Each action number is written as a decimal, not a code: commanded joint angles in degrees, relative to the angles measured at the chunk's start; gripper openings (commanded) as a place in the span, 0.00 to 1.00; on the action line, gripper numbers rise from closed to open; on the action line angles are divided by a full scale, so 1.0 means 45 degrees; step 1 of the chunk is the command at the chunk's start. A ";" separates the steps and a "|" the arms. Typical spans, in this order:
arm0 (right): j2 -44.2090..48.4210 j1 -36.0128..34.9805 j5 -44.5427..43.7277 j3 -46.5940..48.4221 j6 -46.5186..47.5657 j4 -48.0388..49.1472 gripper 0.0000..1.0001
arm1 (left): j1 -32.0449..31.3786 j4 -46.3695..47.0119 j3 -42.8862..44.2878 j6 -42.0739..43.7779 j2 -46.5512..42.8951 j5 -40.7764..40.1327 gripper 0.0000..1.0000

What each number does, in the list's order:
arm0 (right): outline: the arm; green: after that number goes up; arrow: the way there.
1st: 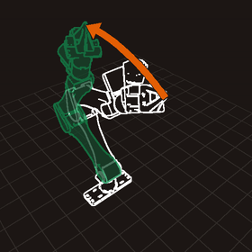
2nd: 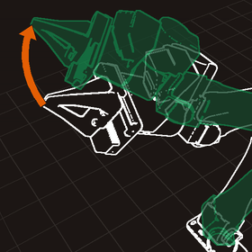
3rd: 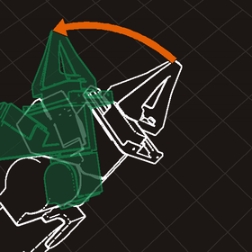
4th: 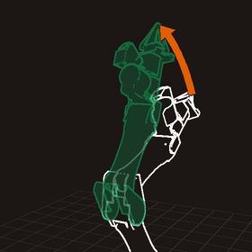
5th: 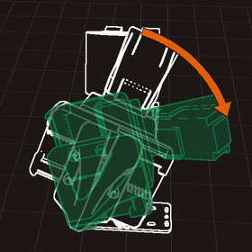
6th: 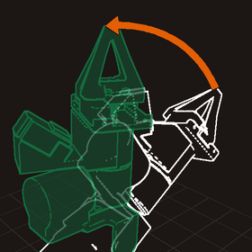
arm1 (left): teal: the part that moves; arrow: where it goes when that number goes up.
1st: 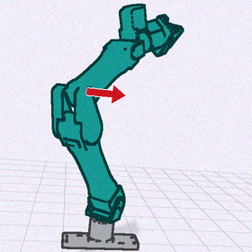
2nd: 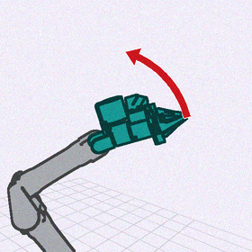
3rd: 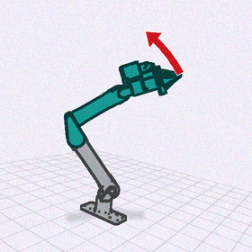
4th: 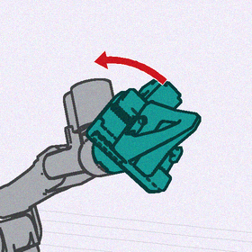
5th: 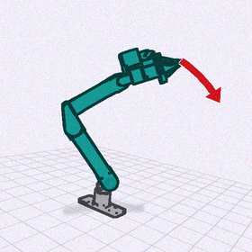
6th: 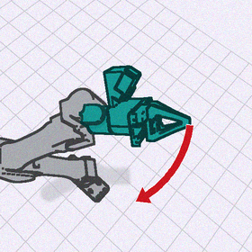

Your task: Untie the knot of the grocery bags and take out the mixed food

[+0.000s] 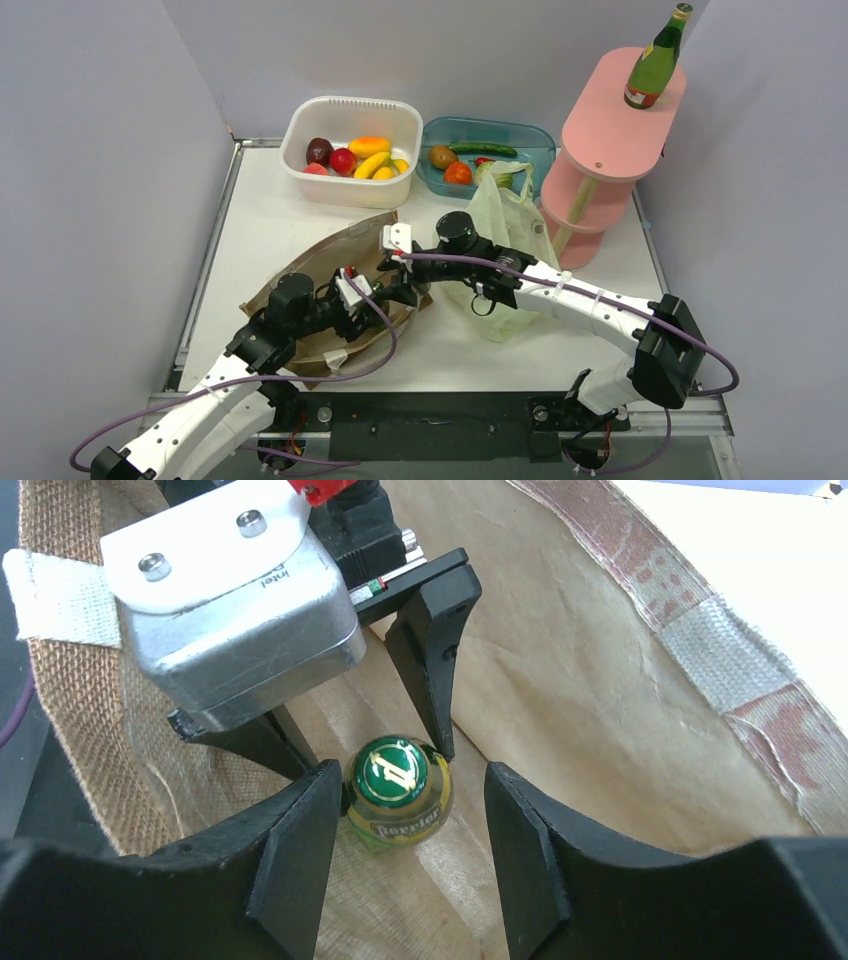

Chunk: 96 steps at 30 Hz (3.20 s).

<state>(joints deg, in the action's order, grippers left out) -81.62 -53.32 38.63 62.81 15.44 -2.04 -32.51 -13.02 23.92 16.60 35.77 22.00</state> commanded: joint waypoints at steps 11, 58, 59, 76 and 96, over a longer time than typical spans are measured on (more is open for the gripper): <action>-0.1092 -0.0240 0.0381 -0.0621 -0.1311 0.2893 0.43 | 0.0024 0.2238 0.0675 -0.0607 -0.0307 0.0442 0.00; -0.0712 0.1331 -0.0458 0.2747 -0.5104 0.3051 0.00 | 0.0907 -0.5861 0.5628 0.0777 0.0130 -0.0289 0.83; -0.0730 0.1329 -0.0449 0.2836 -0.5156 0.3120 0.00 | 0.0902 -0.5746 0.5569 0.0663 0.0253 -0.0538 0.85; 0.0237 0.2069 -0.1484 0.5064 -0.6855 0.2477 0.00 | 0.1427 -0.3249 0.7573 -0.6009 0.0827 -0.4132 0.93; 0.0114 0.4756 -0.2821 1.0211 -0.6744 -0.1262 0.00 | 0.1525 -0.3413 0.7434 -0.4697 0.2441 -0.4360 0.95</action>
<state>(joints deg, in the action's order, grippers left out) -85.54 -34.61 27.16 101.69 -14.98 -12.23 -25.78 -30.28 57.17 -6.55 46.74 -1.10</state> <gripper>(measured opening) 0.299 0.956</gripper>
